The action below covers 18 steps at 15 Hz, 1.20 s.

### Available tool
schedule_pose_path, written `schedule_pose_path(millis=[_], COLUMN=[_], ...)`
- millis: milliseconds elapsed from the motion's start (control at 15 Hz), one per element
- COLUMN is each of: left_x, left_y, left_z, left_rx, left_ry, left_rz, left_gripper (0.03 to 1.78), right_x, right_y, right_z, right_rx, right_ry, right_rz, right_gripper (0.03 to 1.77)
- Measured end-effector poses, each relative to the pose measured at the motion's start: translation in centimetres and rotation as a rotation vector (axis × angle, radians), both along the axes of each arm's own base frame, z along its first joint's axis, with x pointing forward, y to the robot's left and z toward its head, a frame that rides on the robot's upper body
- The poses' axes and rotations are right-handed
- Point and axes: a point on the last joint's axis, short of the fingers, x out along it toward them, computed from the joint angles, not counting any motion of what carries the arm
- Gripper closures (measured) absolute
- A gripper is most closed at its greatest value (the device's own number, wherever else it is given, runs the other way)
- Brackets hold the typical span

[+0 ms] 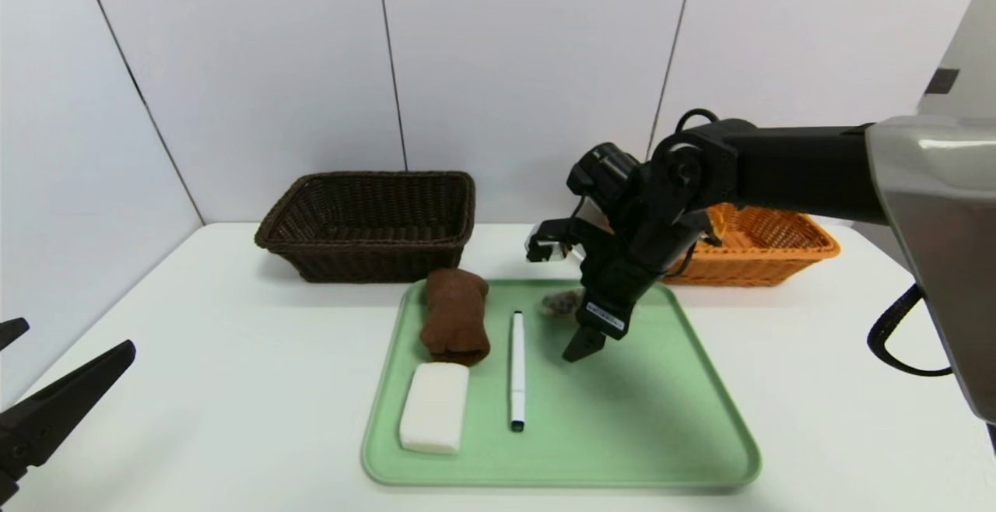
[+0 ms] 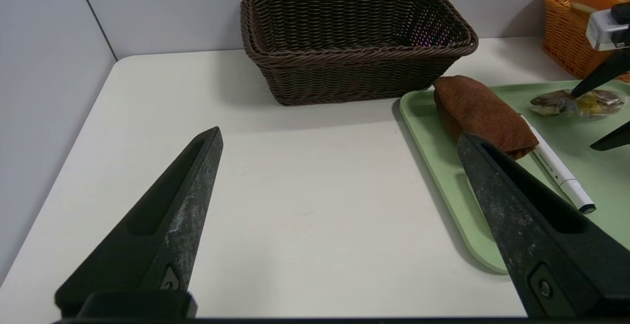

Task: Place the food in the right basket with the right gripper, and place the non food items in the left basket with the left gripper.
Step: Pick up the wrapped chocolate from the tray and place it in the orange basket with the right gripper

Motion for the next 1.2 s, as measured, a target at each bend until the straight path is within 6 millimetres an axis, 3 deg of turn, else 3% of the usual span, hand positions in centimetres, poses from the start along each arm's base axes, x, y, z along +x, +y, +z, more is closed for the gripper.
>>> schedule_pose_path(millis=[733,1200], left_x=[0.1,0.0], left_y=[0.0,0.0], left_z=[0.2,0.1], left_rx=[-0.001,-0.002], left_ry=[-0.005,-0.001], left_rz=[0.000,-0.023], left_gripper=[0.12,0.12], right_x=[0.8,0.0], right_y=[0.3,-0.4], right_z=[-0.6,1.5], right_rx=[0.016,0.037], right_ry=[-0.029,-0.066], right_rz=[-0.006,-0.011], right_gripper=[0.10,0.09])
